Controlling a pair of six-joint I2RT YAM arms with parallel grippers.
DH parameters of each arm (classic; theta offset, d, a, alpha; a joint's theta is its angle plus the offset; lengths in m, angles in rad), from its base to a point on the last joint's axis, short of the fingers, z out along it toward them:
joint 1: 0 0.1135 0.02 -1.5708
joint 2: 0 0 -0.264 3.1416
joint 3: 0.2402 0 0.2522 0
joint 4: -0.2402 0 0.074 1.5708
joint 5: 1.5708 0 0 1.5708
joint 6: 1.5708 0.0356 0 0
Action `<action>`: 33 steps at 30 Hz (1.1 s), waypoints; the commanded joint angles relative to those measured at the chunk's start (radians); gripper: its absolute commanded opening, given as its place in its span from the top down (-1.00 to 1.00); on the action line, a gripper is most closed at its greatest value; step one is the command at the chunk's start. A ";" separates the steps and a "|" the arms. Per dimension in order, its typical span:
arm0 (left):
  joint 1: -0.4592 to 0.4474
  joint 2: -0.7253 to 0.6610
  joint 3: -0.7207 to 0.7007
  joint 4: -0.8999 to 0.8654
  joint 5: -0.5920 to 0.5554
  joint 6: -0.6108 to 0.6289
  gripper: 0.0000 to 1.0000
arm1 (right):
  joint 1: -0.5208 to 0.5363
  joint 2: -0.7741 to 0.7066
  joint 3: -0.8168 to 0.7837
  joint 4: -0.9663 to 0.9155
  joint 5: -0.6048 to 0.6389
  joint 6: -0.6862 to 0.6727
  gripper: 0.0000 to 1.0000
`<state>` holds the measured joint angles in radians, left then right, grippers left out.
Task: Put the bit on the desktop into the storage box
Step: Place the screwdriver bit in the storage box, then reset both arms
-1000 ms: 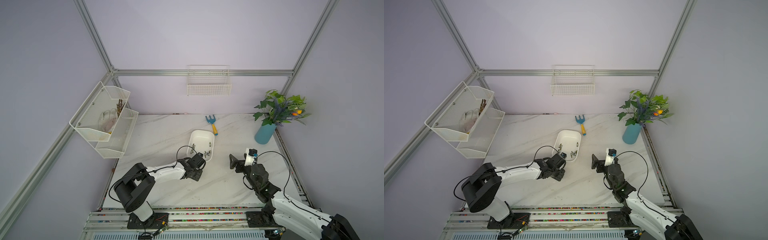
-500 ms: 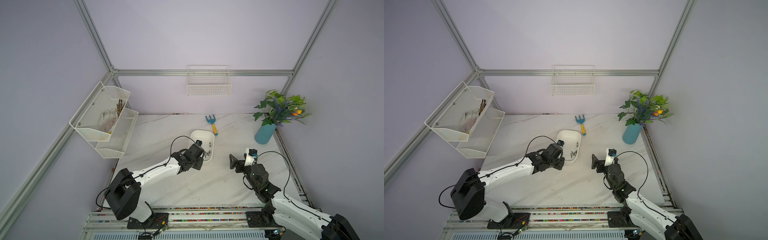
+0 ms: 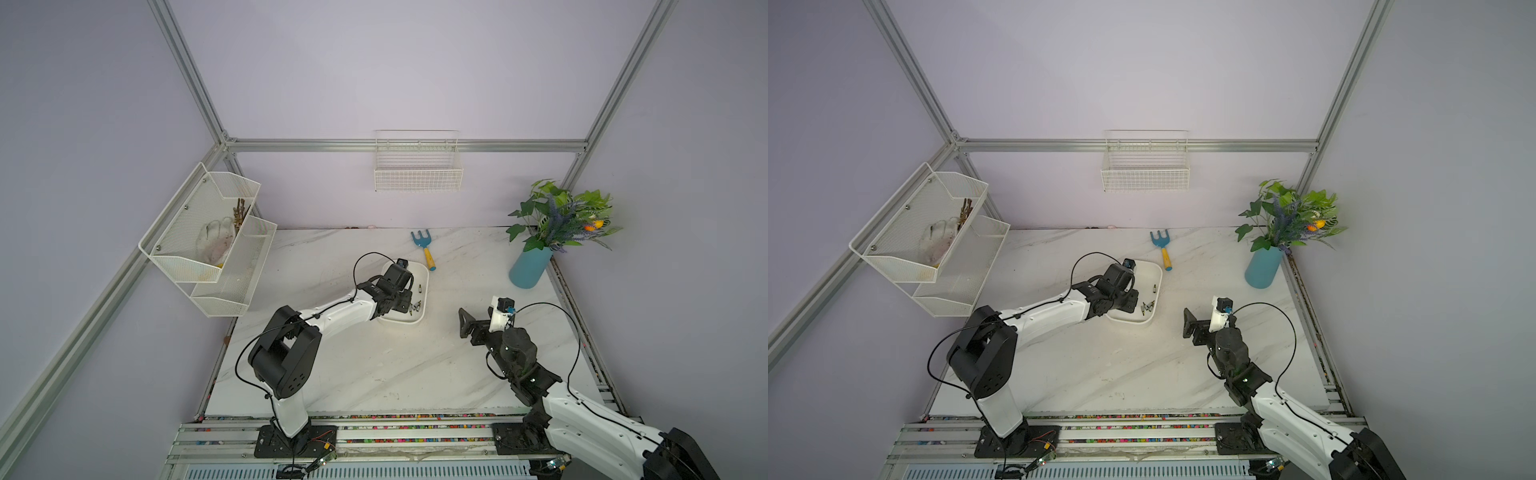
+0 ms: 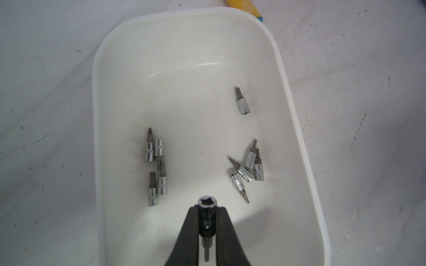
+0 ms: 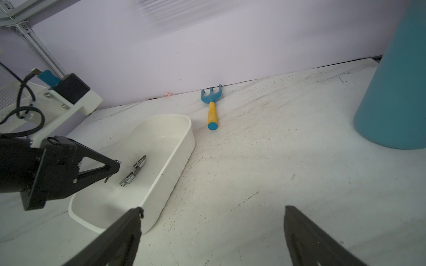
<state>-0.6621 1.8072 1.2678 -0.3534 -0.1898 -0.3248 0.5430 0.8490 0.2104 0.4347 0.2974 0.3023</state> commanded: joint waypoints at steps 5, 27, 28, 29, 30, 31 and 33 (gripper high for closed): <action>0.033 0.039 0.070 0.090 0.029 0.019 0.24 | -0.003 0.001 -0.013 0.034 0.000 -0.002 -0.99; 0.184 -0.650 -0.514 0.384 -0.143 -0.063 -1.00 | -0.003 -0.052 0.054 -0.001 0.029 -0.098 -0.99; 0.195 -0.682 -0.542 0.397 -0.149 -0.053 -1.00 | -0.004 -0.058 0.055 -0.002 0.037 -0.108 -1.00; 0.205 -0.719 -0.575 0.421 -0.153 -0.031 -0.99 | -0.004 -0.063 0.054 0.004 0.050 -0.124 -1.00; 0.213 -0.751 -0.611 0.449 -0.156 0.002 -1.00 | -0.005 -0.065 0.051 0.012 0.073 -0.134 -0.99; 0.216 -0.777 -0.638 0.469 -0.173 0.023 -1.00 | -0.003 -0.066 0.049 0.017 0.099 -0.135 -0.99; 0.222 -0.831 -0.702 0.528 -0.220 0.080 -0.99 | -0.004 -0.067 0.044 0.035 0.154 -0.150 -0.99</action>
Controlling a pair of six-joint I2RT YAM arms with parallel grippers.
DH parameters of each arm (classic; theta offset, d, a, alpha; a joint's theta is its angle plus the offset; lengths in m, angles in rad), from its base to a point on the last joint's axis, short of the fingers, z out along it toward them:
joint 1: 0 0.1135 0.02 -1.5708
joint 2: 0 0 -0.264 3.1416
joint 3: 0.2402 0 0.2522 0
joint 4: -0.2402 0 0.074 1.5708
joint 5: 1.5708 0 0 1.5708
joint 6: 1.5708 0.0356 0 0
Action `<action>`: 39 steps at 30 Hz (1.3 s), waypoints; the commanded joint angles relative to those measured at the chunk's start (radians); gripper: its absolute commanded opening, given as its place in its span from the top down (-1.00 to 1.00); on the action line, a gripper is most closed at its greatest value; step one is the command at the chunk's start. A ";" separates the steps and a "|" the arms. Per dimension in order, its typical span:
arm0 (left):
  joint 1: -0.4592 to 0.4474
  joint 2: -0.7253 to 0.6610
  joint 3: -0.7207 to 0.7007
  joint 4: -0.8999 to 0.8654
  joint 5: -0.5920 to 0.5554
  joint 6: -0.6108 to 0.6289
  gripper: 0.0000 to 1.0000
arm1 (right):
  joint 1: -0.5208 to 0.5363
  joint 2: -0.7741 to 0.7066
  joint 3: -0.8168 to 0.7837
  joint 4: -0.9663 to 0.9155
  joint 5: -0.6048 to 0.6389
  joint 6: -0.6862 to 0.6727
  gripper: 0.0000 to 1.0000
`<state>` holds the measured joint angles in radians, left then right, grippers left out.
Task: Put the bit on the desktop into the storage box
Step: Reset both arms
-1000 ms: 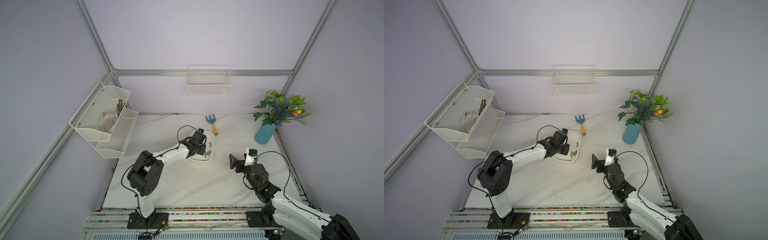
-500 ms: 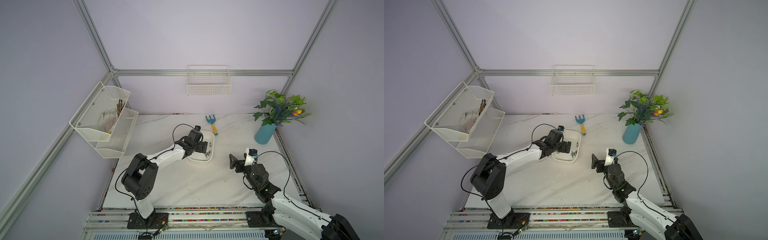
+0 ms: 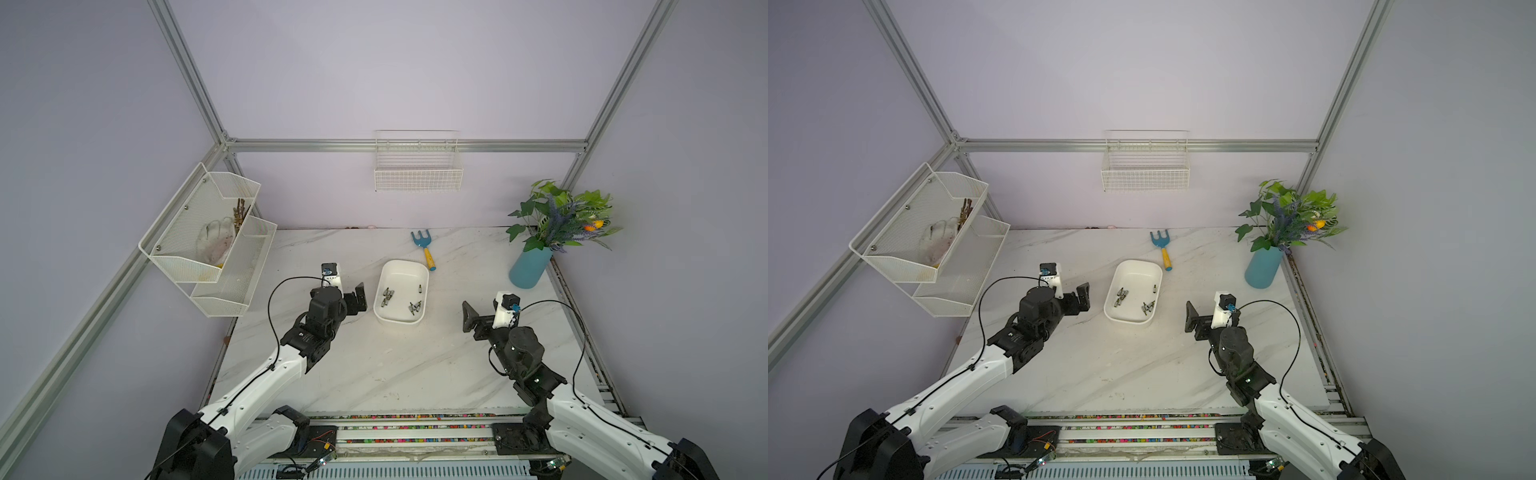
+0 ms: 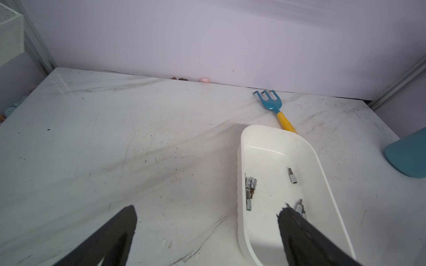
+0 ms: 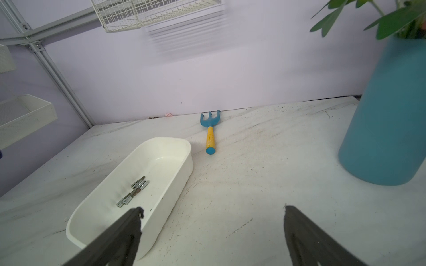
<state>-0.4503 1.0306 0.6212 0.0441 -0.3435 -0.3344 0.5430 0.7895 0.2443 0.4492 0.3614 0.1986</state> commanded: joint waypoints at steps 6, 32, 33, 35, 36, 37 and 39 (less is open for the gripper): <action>0.050 -0.161 -0.202 0.316 -0.225 0.232 -1.00 | -0.003 -0.014 -0.005 0.081 0.171 -0.139 -0.99; 0.426 0.525 -0.247 0.869 0.067 0.318 -1.00 | -0.205 0.122 -0.081 0.365 0.066 -0.254 -1.00; 0.431 0.519 -0.209 0.794 0.077 0.314 -1.00 | -0.219 0.138 -0.075 0.370 0.059 -0.251 -1.00; 0.446 0.536 -0.237 0.888 0.109 0.314 -1.00 | -0.245 0.169 -0.060 0.369 0.045 -0.255 -0.99; 0.446 0.546 -0.243 0.912 0.107 0.320 -1.00 | -0.262 0.188 -0.056 0.374 0.037 -0.257 -1.00; 0.446 0.542 -0.247 0.909 0.109 0.318 -1.00 | -0.277 0.207 -0.054 0.385 0.031 -0.255 -1.00; 0.446 0.530 -0.236 0.869 0.112 0.318 -1.00 | -0.319 0.271 -0.054 0.433 -0.005 -0.240 -0.99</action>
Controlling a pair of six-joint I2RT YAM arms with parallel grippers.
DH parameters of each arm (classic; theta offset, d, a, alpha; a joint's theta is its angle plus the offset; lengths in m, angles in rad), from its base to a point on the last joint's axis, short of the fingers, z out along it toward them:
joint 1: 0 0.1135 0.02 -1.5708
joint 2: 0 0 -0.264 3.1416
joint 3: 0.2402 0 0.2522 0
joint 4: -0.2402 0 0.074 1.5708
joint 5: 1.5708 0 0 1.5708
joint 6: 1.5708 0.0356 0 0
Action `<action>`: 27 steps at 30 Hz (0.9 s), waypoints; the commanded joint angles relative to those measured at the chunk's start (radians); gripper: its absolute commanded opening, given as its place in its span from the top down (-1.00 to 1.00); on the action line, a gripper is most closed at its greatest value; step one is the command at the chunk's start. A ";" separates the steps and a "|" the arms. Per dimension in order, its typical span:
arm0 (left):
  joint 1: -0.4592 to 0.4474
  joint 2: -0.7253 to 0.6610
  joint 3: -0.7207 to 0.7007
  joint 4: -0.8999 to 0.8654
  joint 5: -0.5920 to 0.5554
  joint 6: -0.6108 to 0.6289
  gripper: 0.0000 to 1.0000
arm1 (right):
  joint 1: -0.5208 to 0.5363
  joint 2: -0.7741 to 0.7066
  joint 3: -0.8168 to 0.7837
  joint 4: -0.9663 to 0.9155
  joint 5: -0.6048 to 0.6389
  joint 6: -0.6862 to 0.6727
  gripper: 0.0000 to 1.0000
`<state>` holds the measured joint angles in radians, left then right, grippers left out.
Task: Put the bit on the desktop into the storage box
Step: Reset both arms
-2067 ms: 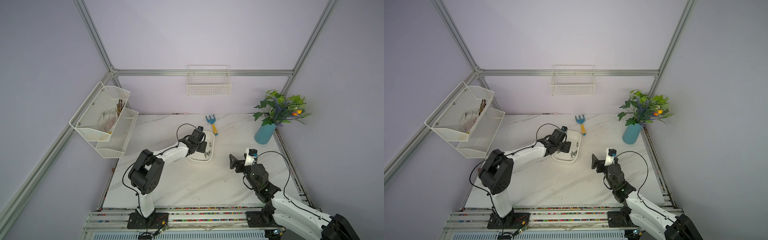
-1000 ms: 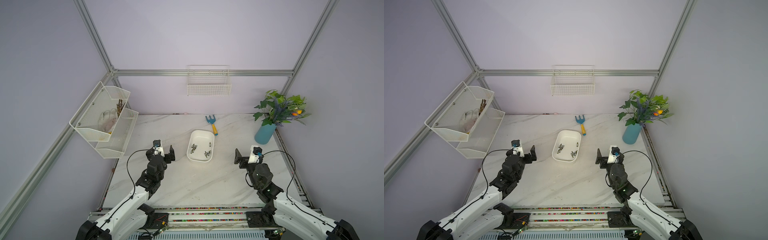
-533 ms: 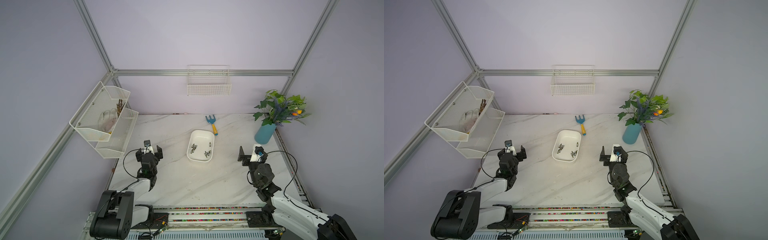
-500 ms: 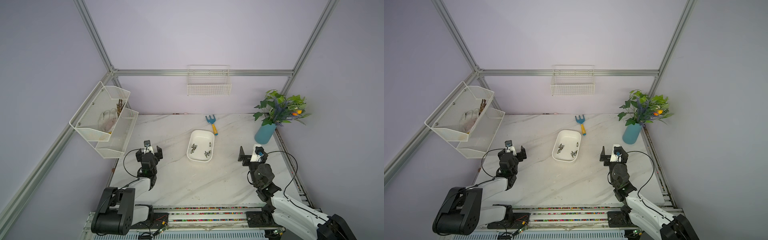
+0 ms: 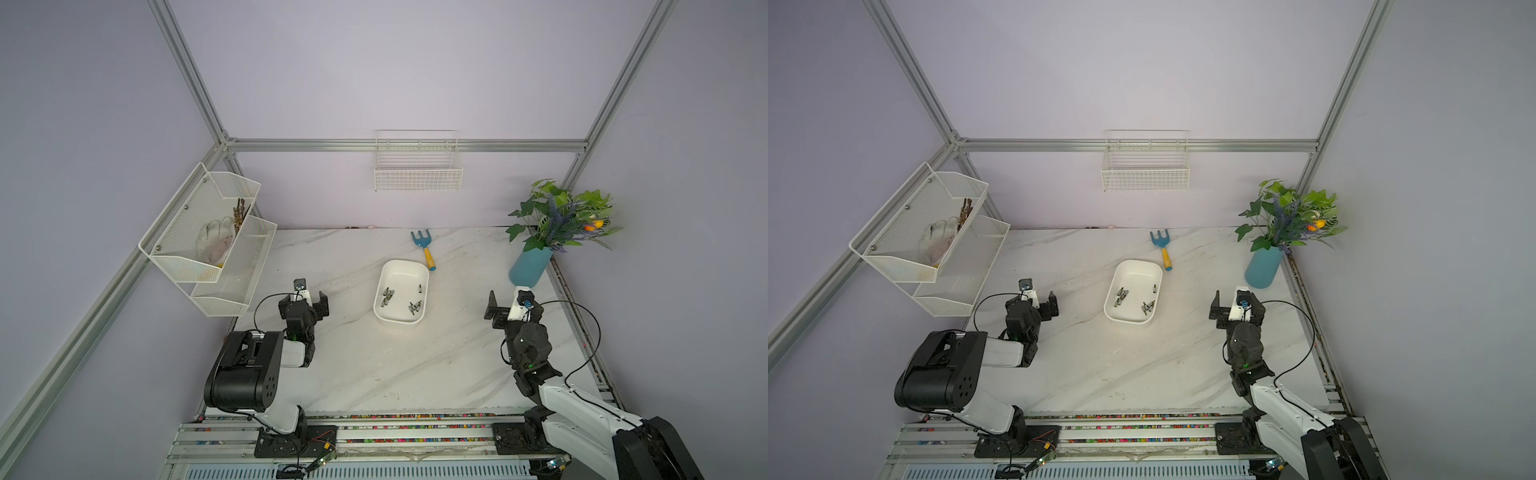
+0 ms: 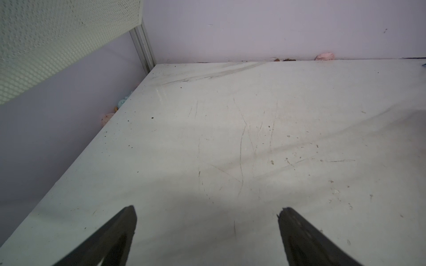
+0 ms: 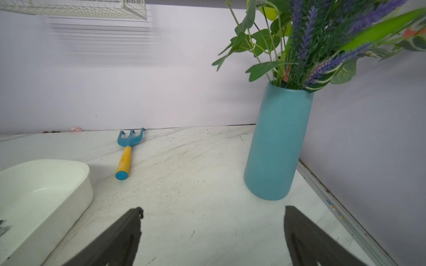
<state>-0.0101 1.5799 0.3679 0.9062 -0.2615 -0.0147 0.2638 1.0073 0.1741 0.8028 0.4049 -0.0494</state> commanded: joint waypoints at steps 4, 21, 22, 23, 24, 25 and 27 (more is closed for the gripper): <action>0.006 -0.020 0.020 0.005 0.029 -0.002 -1.00 | -0.098 0.213 0.011 0.234 -0.118 0.052 -1.00; 0.006 -0.021 0.020 0.002 0.029 -0.002 -1.00 | -0.157 0.562 0.126 0.346 -0.086 0.086 -0.99; 0.006 -0.021 0.020 0.002 0.029 -0.003 -1.00 | -0.158 0.571 0.119 0.375 -0.087 0.082 -0.99; 0.006 -0.021 0.021 0.002 0.029 -0.002 -1.00 | -0.157 0.576 0.114 0.391 -0.089 0.081 -0.99; 0.006 -0.022 0.020 0.002 0.030 -0.003 -1.00 | -0.157 0.572 0.117 0.378 -0.087 0.081 -1.00; 0.006 -0.021 0.020 0.002 0.029 -0.002 -1.00 | -0.157 0.569 0.119 0.370 -0.087 0.083 -1.00; 0.006 -0.021 0.021 0.002 0.030 -0.002 -1.00 | -0.157 0.570 0.119 0.374 -0.087 0.082 -0.99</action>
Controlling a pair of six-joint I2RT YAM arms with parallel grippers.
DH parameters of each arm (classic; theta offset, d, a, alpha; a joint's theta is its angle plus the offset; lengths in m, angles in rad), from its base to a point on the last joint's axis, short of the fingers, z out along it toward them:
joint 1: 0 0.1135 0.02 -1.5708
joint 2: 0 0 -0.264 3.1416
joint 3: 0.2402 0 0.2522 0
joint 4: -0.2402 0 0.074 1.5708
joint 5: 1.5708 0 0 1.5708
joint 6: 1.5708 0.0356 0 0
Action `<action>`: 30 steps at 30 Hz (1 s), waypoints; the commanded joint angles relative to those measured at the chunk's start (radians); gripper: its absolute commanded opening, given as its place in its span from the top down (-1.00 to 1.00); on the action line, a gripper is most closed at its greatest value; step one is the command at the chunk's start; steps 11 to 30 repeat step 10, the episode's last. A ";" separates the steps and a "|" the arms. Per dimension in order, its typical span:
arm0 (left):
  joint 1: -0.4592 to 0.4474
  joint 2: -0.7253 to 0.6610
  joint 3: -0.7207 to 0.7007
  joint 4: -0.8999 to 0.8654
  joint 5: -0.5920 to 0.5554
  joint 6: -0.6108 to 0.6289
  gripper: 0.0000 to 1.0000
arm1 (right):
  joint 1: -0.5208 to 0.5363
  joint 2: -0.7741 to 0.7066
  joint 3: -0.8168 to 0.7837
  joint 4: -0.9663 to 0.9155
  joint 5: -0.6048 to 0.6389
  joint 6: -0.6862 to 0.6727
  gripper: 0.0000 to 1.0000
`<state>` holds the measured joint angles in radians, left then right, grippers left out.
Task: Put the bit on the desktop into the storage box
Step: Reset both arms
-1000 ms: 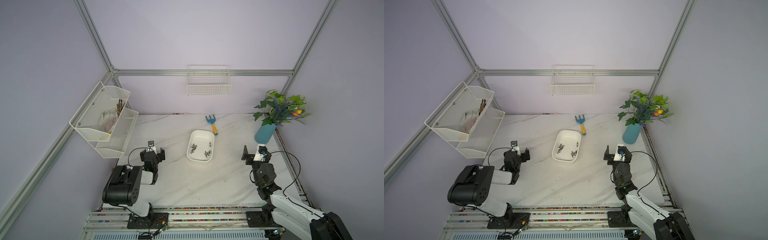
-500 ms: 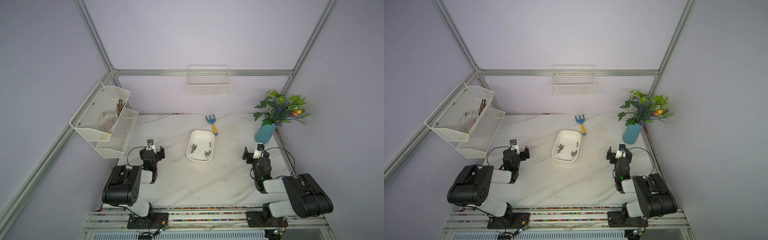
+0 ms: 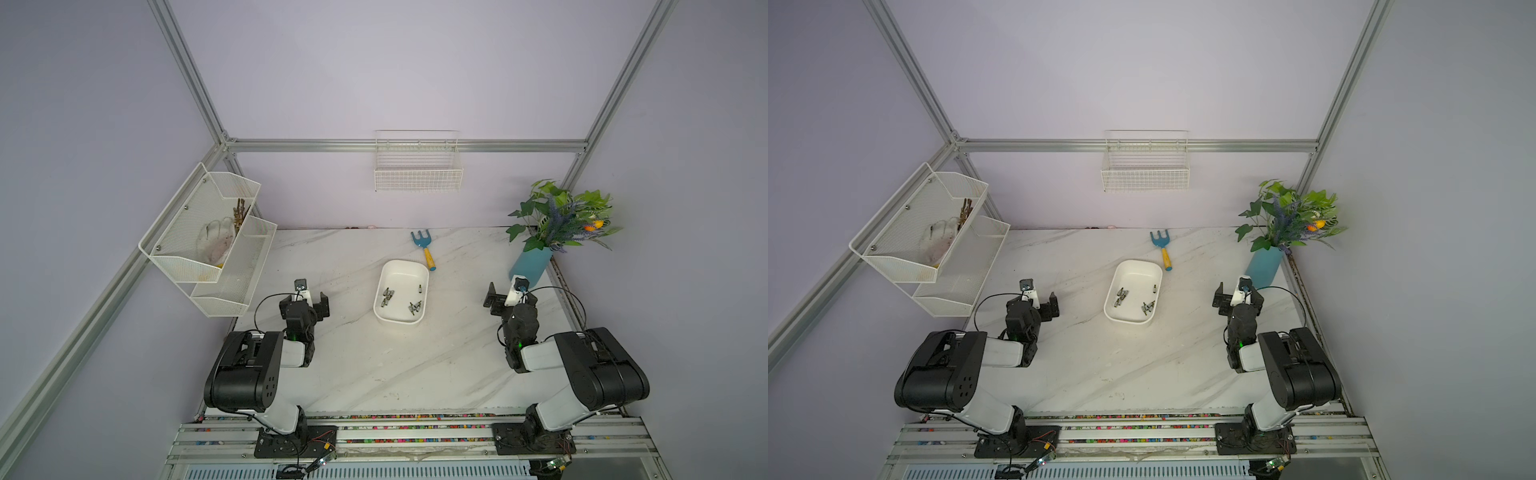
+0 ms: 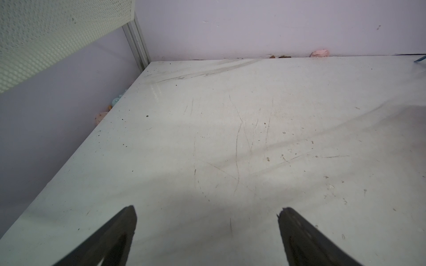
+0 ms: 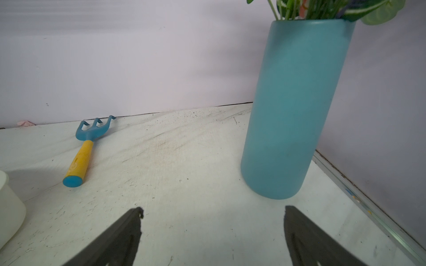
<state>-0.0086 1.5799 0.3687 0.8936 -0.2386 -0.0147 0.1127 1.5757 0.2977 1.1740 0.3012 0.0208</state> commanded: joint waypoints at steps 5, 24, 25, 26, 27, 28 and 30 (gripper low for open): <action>0.004 -0.021 0.019 0.015 0.007 -0.001 -1.00 | -0.005 0.001 -0.006 0.004 0.016 0.013 -1.00; 0.004 -0.017 0.013 0.033 0.007 -0.003 -1.00 | -0.006 0.002 -0.006 0.004 0.016 0.013 -0.99; 0.004 -0.017 0.013 0.033 0.007 -0.003 -1.00 | -0.006 0.002 -0.006 0.004 0.016 0.013 -0.99; 0.004 -0.017 0.013 0.033 0.007 -0.003 -1.00 | -0.006 0.002 -0.006 0.004 0.016 0.013 -0.99; 0.004 -0.017 0.013 0.033 0.007 -0.003 -1.00 | -0.006 0.002 -0.006 0.004 0.016 0.013 -0.99; 0.004 -0.017 0.013 0.033 0.007 -0.003 -1.00 | -0.006 0.002 -0.006 0.004 0.016 0.013 -0.99; 0.004 -0.017 0.013 0.033 0.007 -0.003 -1.00 | -0.006 0.002 -0.006 0.004 0.016 0.013 -0.99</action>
